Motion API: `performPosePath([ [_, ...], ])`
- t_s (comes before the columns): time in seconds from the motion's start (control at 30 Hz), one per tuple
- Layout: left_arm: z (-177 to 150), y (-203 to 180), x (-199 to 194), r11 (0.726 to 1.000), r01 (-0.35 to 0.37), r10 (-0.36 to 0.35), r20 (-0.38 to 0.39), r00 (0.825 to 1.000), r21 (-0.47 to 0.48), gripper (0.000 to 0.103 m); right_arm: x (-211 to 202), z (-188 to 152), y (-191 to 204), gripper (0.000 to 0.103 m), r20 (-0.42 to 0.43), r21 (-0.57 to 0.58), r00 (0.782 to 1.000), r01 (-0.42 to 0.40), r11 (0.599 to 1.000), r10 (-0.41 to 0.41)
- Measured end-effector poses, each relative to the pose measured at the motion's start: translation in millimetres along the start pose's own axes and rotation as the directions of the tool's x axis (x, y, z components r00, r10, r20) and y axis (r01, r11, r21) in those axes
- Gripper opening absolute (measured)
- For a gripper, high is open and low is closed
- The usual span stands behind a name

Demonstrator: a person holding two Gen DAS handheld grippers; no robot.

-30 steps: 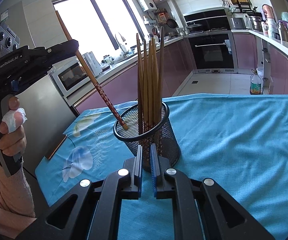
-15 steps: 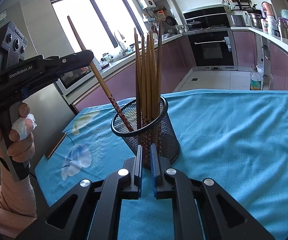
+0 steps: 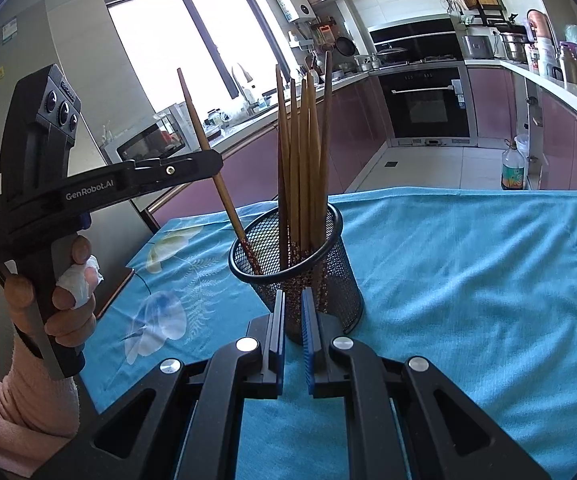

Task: Organize utensils
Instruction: 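Lower the chopstick into the mesh cup and open the left gripper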

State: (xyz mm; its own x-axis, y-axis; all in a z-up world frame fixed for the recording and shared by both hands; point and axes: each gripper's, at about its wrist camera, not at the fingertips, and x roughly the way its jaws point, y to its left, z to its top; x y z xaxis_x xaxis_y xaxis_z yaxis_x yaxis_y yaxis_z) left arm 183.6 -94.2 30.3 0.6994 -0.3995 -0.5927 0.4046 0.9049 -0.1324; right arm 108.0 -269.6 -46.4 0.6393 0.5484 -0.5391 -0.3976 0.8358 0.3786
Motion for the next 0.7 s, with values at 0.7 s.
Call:
performPosePath([
  [0.7, 1.1, 4.5, 35.4, 1.000, -0.020, 0.020, -0.061, 0.998, 0.002, 0.009, 3.9, 7.0, 6.2, 0.012, 0.007, -0.009, 1.000, -0.003, 1.000, 0.003],
])
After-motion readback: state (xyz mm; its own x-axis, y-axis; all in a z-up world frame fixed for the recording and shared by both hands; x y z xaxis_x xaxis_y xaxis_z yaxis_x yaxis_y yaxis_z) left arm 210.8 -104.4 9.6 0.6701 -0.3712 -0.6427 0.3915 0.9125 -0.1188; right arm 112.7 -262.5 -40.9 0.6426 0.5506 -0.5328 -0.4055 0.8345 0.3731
